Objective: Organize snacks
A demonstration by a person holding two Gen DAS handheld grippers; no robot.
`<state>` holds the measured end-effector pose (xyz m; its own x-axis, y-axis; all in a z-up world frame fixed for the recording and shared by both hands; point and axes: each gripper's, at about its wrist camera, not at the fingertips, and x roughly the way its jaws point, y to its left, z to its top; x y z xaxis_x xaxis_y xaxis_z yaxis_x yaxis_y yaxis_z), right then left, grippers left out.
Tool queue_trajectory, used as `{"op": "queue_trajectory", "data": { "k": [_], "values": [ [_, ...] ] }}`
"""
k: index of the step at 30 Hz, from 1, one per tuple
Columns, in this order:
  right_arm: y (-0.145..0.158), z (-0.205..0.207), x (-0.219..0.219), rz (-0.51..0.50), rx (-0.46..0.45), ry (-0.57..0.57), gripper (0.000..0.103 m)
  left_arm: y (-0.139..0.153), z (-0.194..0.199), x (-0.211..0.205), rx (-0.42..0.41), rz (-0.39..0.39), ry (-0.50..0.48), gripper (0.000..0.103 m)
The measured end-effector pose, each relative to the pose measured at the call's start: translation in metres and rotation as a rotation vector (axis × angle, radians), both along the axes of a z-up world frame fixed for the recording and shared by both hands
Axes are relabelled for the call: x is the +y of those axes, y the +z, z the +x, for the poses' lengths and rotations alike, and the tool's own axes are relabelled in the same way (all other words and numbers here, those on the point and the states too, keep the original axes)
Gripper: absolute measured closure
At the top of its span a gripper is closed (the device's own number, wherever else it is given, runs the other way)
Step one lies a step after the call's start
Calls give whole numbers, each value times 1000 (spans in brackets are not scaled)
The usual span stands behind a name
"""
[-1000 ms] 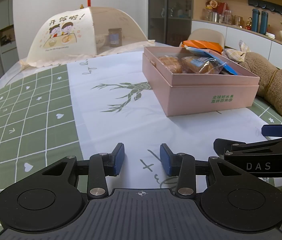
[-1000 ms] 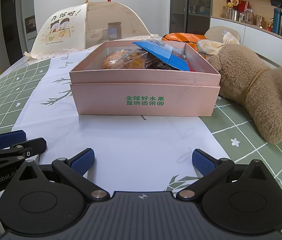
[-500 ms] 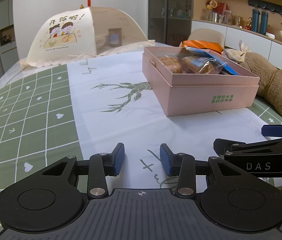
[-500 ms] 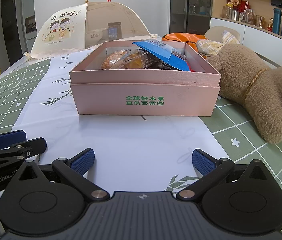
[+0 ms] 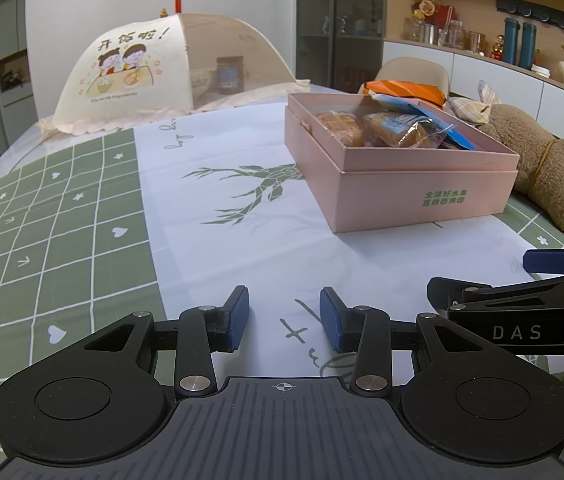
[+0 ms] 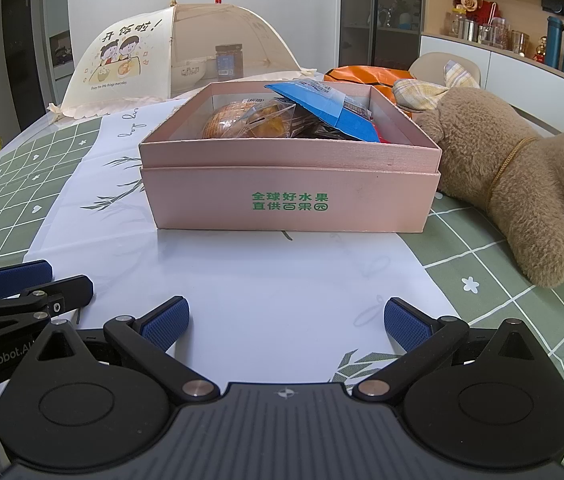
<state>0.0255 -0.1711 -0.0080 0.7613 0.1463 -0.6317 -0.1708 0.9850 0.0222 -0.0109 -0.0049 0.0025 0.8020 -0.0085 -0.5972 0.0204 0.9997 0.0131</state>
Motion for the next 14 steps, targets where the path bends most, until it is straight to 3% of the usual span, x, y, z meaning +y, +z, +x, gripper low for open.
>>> {"op": "queue_trajectory", "data": {
  "k": [14],
  "values": [
    [0, 0, 0, 0, 0, 1, 0, 0, 0, -1, 0, 4, 2, 59]
  ]
}}
